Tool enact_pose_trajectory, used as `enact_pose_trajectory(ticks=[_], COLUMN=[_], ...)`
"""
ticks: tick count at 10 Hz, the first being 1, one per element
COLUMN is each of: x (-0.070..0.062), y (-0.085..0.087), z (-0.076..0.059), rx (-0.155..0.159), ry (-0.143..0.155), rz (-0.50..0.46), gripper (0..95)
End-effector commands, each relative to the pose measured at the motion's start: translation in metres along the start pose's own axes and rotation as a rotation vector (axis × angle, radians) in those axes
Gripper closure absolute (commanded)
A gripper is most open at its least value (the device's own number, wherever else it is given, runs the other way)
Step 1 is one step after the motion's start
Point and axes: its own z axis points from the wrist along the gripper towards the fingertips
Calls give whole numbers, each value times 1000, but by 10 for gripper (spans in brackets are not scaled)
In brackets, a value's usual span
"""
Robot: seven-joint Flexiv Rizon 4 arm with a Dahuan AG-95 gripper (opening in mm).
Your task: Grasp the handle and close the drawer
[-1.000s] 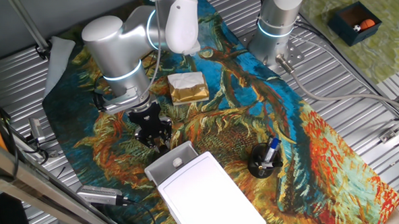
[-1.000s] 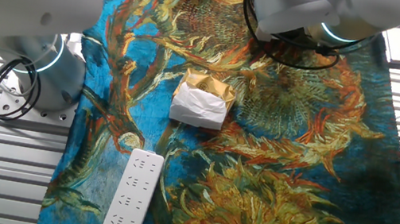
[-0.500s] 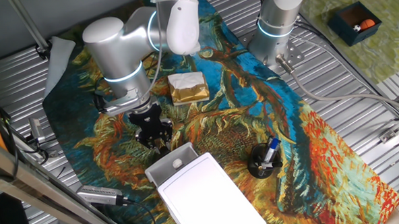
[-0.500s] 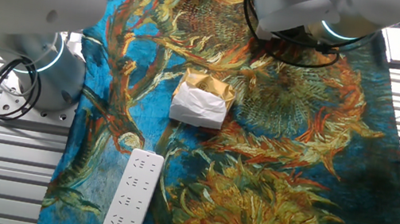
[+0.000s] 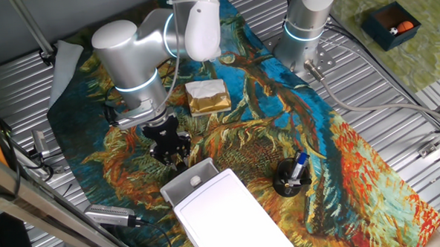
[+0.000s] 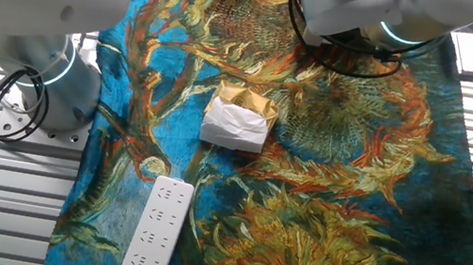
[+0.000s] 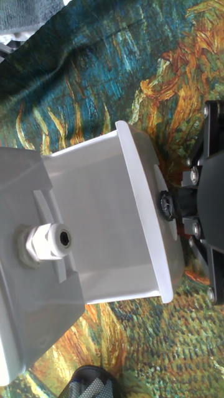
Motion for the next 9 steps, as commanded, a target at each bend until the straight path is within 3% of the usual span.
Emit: enact_pose_trajectory(ticks=[1,9], x=[-1,-5], y=[1,1], z=[-1,2], rx=[0,0], ry=[0,-5], rz=[2,6], gripper=[950,950])
